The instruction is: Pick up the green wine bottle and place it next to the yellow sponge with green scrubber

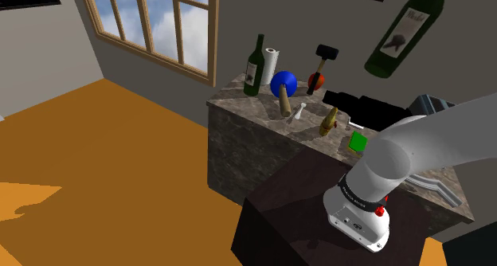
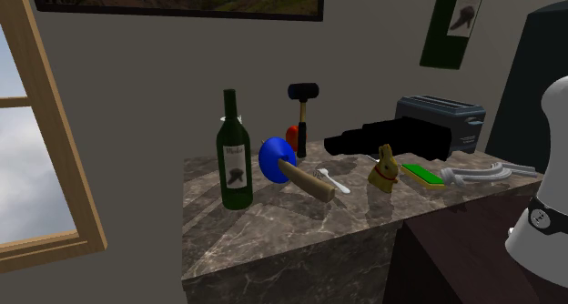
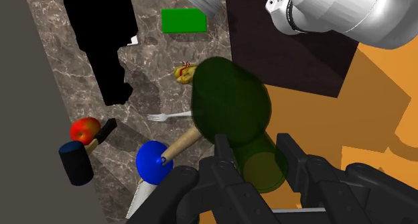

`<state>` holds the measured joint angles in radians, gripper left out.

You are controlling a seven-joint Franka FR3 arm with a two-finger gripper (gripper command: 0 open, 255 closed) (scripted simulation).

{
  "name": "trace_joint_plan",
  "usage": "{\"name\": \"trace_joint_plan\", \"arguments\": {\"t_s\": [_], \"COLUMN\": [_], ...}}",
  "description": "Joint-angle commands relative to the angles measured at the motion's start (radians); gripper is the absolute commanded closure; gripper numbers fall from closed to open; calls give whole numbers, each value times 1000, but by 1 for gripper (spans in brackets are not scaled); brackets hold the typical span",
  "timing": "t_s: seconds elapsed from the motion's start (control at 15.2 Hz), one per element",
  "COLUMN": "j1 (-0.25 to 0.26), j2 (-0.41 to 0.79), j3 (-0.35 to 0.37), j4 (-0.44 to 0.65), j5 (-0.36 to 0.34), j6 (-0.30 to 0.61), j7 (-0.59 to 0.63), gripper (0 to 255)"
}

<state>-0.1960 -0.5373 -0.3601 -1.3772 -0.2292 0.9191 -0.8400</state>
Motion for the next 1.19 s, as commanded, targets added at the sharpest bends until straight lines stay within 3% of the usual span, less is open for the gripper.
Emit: {"name": "trace_joint_plan", "arguments": {"t_s": [0.0, 1.12], "j1": [-4, -34], "j2": [-31, -241], "j3": [6, 21], "j4": [-58, -483], "j5": [-4, -30], "j6": [27, 243], "j7": [9, 65], "gripper": [255, 255]}}
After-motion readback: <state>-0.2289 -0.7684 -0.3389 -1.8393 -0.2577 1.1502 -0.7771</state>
